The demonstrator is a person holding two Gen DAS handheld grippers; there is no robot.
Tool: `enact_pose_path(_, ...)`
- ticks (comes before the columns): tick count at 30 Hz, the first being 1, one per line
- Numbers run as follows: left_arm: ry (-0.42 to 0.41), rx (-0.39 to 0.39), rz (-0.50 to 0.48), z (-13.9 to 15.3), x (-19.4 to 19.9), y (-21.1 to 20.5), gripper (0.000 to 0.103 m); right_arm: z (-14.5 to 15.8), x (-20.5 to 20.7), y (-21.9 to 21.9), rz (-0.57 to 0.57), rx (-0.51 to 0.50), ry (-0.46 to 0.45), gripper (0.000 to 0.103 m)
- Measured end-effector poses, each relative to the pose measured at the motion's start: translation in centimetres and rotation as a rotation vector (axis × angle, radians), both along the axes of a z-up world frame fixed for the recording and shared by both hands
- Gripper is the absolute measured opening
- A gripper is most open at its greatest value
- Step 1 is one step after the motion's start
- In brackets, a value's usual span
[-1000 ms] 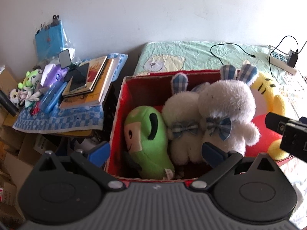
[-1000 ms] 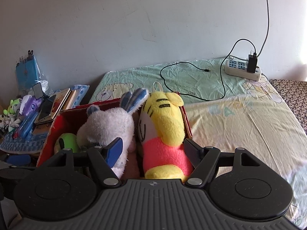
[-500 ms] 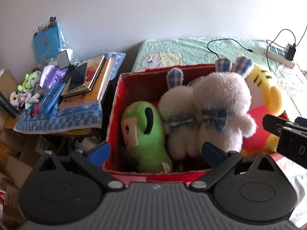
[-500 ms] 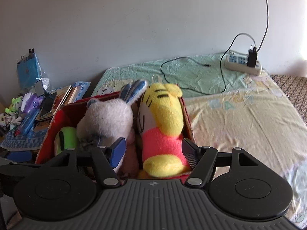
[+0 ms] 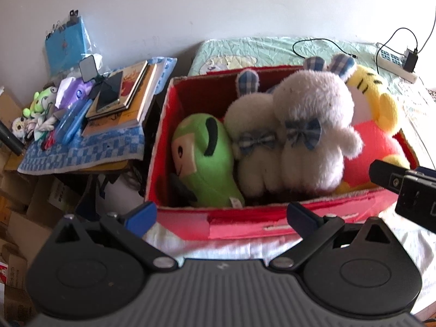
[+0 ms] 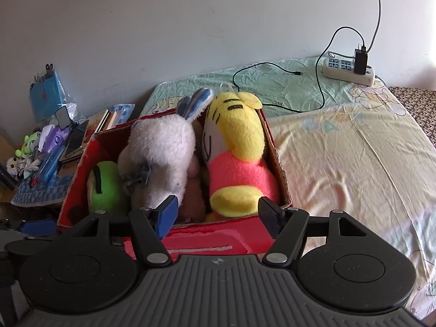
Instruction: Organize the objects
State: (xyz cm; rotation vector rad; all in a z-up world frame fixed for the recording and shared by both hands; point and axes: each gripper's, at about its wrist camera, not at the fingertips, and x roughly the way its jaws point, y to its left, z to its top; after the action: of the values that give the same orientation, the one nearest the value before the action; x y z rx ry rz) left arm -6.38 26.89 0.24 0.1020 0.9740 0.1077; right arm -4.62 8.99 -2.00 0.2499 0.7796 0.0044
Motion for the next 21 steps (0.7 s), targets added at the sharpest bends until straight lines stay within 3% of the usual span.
enact_pose_path(11,0.046,-0.011,-0.034,-0.91,-0.45,-0.63,0.101,-0.31,-0.73,0.31,-0.021,0.012,0.036,0.068)
enact_pose_path(21,0.025,-0.019,-0.039,-0.37,0.1,-0.48,0.101,0.29,-0.7,0.01,-0.05,0.012,0.01,0.068)
